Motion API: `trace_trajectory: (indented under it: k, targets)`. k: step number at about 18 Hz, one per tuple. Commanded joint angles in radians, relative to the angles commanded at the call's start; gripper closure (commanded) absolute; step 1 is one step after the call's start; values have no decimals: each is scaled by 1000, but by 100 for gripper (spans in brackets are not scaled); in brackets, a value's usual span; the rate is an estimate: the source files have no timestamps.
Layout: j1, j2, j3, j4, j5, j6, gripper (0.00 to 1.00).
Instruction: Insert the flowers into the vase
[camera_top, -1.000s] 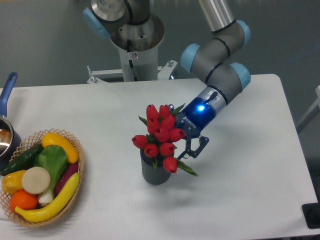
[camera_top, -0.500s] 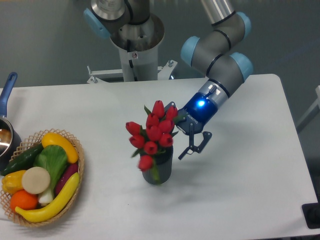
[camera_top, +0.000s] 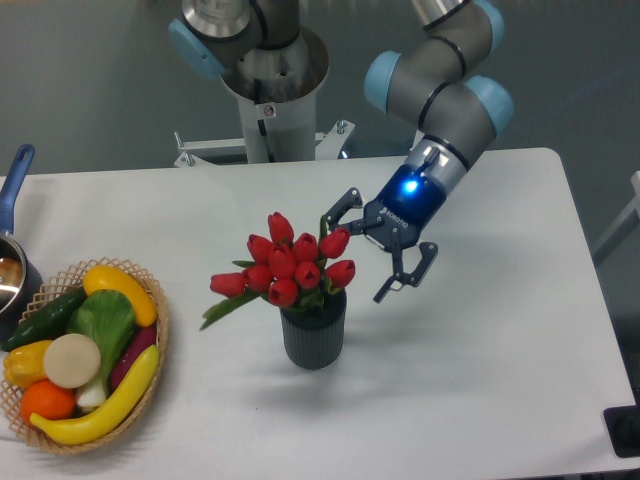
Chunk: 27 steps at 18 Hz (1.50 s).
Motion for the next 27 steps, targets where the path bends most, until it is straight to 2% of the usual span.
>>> trace_trajectory:
  k: [6,8,12,15,17,19,20,24,27]
  targets:
    - [86,57,65,2,170,3,0]
    - [112,58,97,0,203,2,0]
    - [169,75,181,0,432,5,0]
    - [180,78,218,-5,503,11,0]
    - [178,80,258,-9,603,17,0]
    - [180,81,275,-18,634,44,0]
    - [183,83,279,-34,647,61,0]
    - [195,118,282,-167,773,227,0]
    - [198,130,276,-222,786,288,0]
